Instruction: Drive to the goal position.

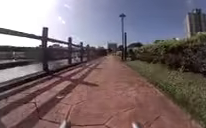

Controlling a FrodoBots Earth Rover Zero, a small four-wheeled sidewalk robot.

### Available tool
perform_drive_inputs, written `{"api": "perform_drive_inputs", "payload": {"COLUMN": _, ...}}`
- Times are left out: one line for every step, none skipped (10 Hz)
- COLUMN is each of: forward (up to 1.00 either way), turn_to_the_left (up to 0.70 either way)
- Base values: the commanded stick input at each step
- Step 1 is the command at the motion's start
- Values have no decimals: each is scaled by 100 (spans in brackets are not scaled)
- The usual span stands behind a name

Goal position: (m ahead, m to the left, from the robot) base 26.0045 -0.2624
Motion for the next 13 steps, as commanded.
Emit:
{"api": "perform_drive_inputs", "payload": {"forward": 50, "turn_to_the_left": 0}}
{"api": "perform_drive_inputs", "payload": {"forward": 50, "turn_to_the_left": 0}}
{"api": "perform_drive_inputs", "payload": {"forward": 50, "turn_to_the_left": 0}}
{"api": "perform_drive_inputs", "payload": {"forward": 50, "turn_to_the_left": 0}}
{"api": "perform_drive_inputs", "payload": {"forward": 50, "turn_to_the_left": 0}}
{"api": "perform_drive_inputs", "payload": {"forward": 50, "turn_to_the_left": 0}}
{"api": "perform_drive_inputs", "payload": {"forward": 50, "turn_to_the_left": 0}}
{"api": "perform_drive_inputs", "payload": {"forward": 50, "turn_to_the_left": 0}}
{"api": "perform_drive_inputs", "payload": {"forward": 50, "turn_to_the_left": 0}}
{"api": "perform_drive_inputs", "payload": {"forward": 50, "turn_to_the_left": 0}}
{"api": "perform_drive_inputs", "payload": {"forward": 50, "turn_to_the_left": 0}}
{"api": "perform_drive_inputs", "payload": {"forward": 50, "turn_to_the_left": 0}}
{"api": "perform_drive_inputs", "payload": {"forward": 50, "turn_to_the_left": 0}}
